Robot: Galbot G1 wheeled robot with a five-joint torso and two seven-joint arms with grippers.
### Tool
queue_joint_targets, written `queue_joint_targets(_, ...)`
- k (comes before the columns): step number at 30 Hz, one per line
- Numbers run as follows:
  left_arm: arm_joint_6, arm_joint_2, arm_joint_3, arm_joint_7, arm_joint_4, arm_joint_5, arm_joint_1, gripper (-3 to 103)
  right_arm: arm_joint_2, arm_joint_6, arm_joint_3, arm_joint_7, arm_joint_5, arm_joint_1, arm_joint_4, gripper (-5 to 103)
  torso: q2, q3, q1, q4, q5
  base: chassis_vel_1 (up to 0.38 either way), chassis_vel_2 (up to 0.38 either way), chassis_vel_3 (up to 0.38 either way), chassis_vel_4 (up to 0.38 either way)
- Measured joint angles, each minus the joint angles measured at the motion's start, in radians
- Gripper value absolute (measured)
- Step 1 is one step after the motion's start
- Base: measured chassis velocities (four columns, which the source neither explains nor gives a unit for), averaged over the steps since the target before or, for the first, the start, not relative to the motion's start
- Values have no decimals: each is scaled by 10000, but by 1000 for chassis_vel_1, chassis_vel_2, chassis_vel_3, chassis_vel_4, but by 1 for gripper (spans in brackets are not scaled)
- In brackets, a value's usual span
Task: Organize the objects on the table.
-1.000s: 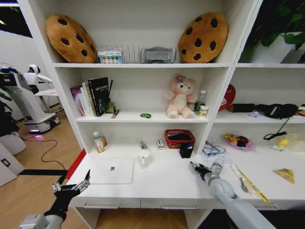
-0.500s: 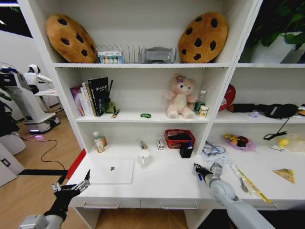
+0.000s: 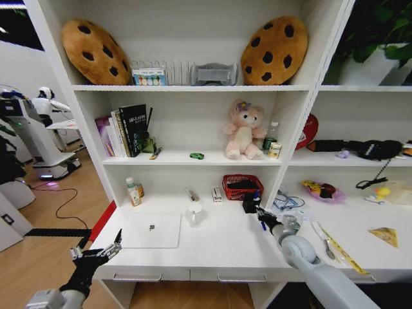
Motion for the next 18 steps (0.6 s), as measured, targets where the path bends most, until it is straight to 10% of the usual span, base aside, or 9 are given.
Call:
queue_joint_targets(4, 0, 0, 0, 0, 0, 0, 0, 100, 78, 1365, -471, -634, -509, 959, -352, 13, 0, 0, -1, 0, -2, 0, 0, 0, 0)
queue_joint_targets(7, 0, 0, 0, -4, 0, 0, 1, 100, 759, 4099, -1208, -823, -2497, 2261, -2636, 13, -1, 2, 1, 0, 7, 0, 0, 0, 0)
queue_joint_targets(18, 0, 0, 0, 1, 0, 0, 0, 100, 1869, 6643, -1547, -1345, -3910, 3693, -5311, 13, -1, 2, 0, 1, 2, 0, 0, 0, 0)
